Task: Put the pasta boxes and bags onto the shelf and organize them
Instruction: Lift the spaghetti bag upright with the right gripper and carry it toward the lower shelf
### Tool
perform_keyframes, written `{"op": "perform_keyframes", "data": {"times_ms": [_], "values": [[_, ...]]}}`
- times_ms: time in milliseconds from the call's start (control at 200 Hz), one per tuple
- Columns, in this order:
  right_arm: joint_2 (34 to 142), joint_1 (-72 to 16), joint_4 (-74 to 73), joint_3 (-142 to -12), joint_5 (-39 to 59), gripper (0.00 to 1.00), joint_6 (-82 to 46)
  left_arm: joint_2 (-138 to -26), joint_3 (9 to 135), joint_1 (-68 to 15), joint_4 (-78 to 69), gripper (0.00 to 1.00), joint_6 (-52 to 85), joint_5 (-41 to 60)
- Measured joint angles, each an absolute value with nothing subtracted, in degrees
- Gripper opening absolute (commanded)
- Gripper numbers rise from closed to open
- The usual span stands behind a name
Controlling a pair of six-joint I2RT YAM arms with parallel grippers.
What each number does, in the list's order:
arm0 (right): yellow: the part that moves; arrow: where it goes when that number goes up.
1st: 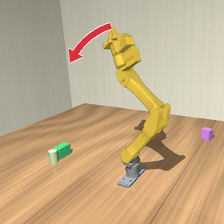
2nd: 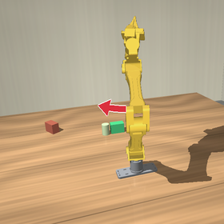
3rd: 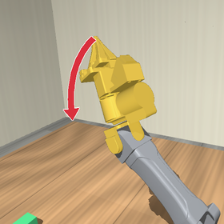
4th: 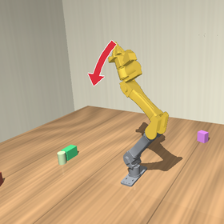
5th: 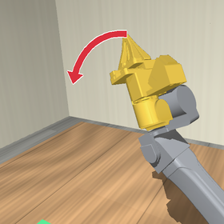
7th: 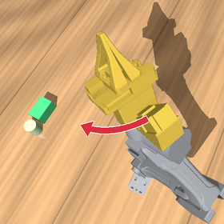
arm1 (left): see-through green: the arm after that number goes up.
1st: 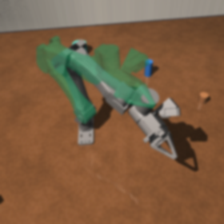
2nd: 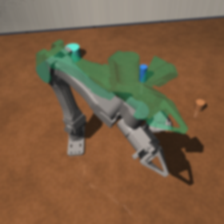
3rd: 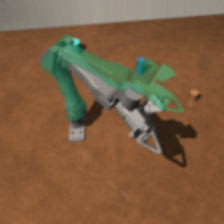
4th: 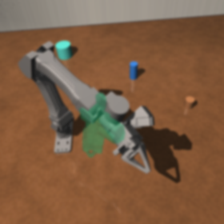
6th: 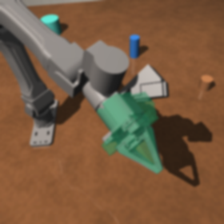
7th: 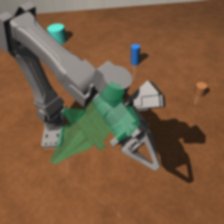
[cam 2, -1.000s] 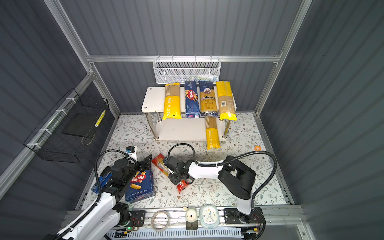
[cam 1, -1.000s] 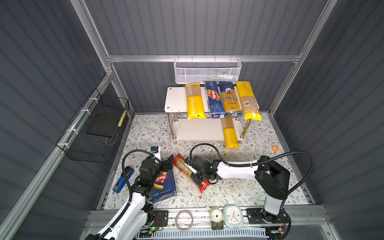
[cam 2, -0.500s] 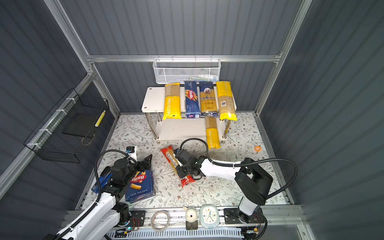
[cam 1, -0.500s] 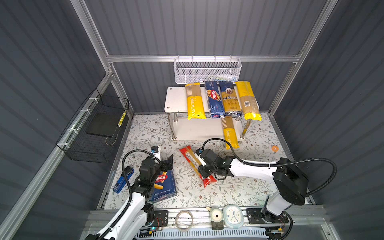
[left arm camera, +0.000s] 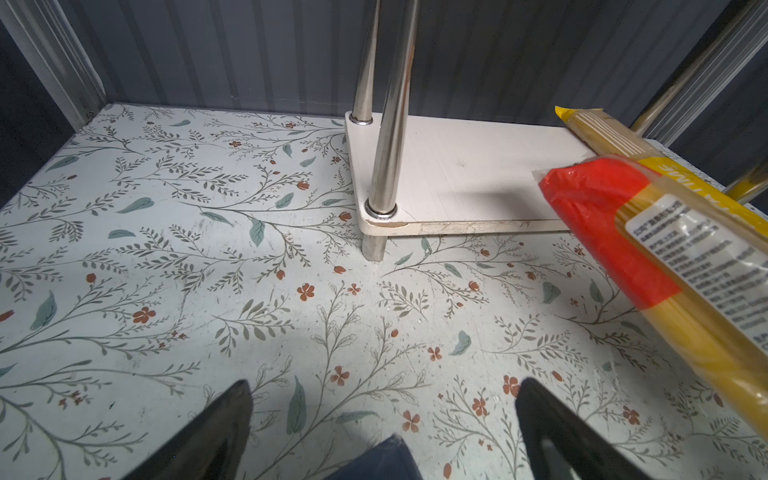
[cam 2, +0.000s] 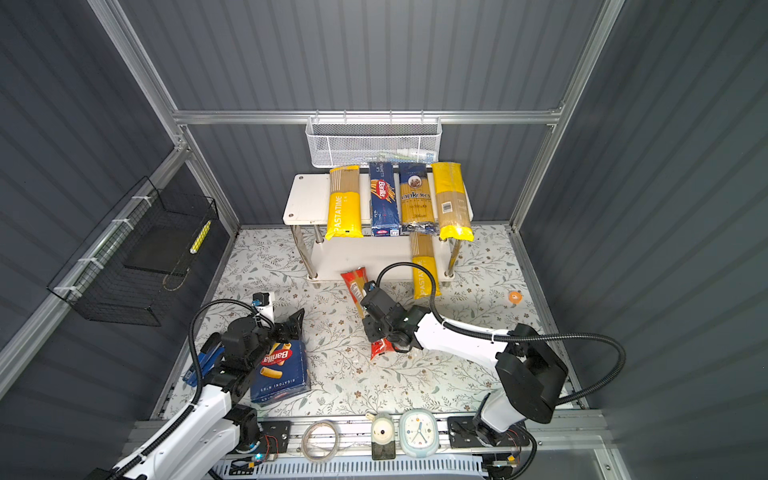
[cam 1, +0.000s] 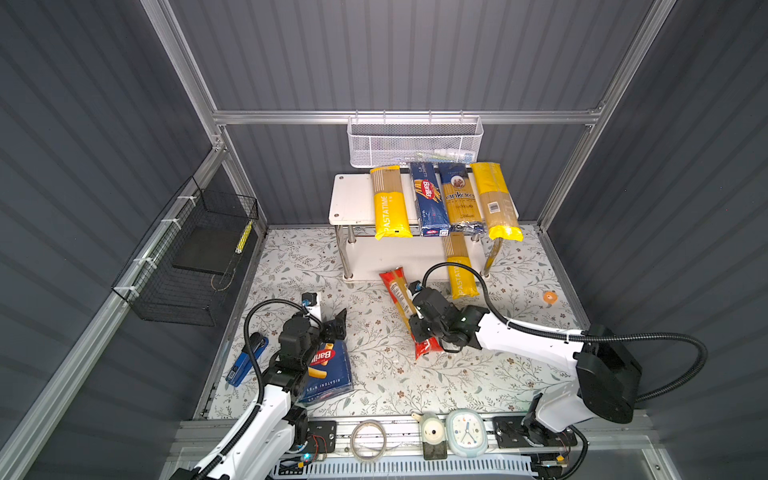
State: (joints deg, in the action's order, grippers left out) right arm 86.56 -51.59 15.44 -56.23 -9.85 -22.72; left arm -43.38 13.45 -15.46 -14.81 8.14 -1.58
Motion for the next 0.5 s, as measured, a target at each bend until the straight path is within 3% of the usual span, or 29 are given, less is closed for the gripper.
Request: {"op": "perform_keyframes", "data": {"times_ms": [500], "values": [[81.25, -42.02, 15.14, -53.95, -11.44, 0.08, -25.47, -43.35, 13.45, -15.46, -14.79, 1.0, 8.12, -1.58]]}}
